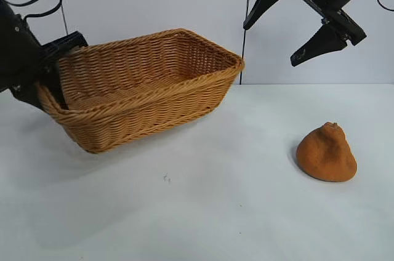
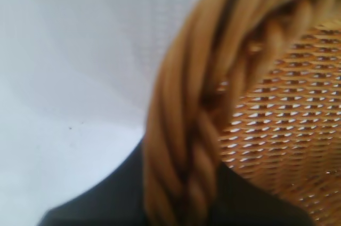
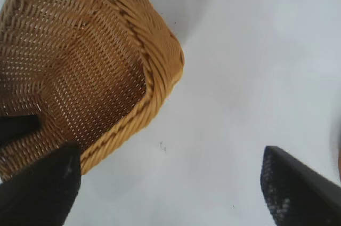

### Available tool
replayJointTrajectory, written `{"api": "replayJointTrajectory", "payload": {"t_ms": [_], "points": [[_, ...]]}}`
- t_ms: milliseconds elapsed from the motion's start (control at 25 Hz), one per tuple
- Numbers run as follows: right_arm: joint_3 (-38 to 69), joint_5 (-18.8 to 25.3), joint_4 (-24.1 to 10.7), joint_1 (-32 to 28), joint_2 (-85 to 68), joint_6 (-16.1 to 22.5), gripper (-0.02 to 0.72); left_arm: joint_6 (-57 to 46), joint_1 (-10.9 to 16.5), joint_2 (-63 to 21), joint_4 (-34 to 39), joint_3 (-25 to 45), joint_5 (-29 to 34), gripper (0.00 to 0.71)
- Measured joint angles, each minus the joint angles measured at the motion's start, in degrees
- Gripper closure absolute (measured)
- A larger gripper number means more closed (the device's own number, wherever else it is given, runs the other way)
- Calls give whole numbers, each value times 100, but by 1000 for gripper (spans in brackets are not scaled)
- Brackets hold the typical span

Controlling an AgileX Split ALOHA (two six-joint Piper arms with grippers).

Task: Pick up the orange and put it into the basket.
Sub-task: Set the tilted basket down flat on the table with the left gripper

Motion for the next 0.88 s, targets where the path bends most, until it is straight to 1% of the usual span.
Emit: {"api": "replayJointTrajectory", "payload": {"t_ms": [200, 320, 440, 520, 680, 880], "points": [[0, 16, -5, 0, 0, 0, 73, 664, -17, 469, 20, -874, 824, 623], [0, 23, -5, 0, 0, 0, 73, 964, -160, 626, 107, -1152, 1108, 623], [0, 23, -5, 0, 0, 0, 73, 1186, -368, 670, 183, -1233, 1185, 623], [0, 23, -5, 0, 0, 0, 73, 1240, -447, 703, 183, -1239, 1225, 623], [0, 33, -5, 0, 0, 0, 73, 1322, -446, 922, 210, -1256, 1267, 623], [0, 33, -5, 0, 0, 0, 73, 1436, -446, 1220, 223, -1256, 1177, 623]]}}
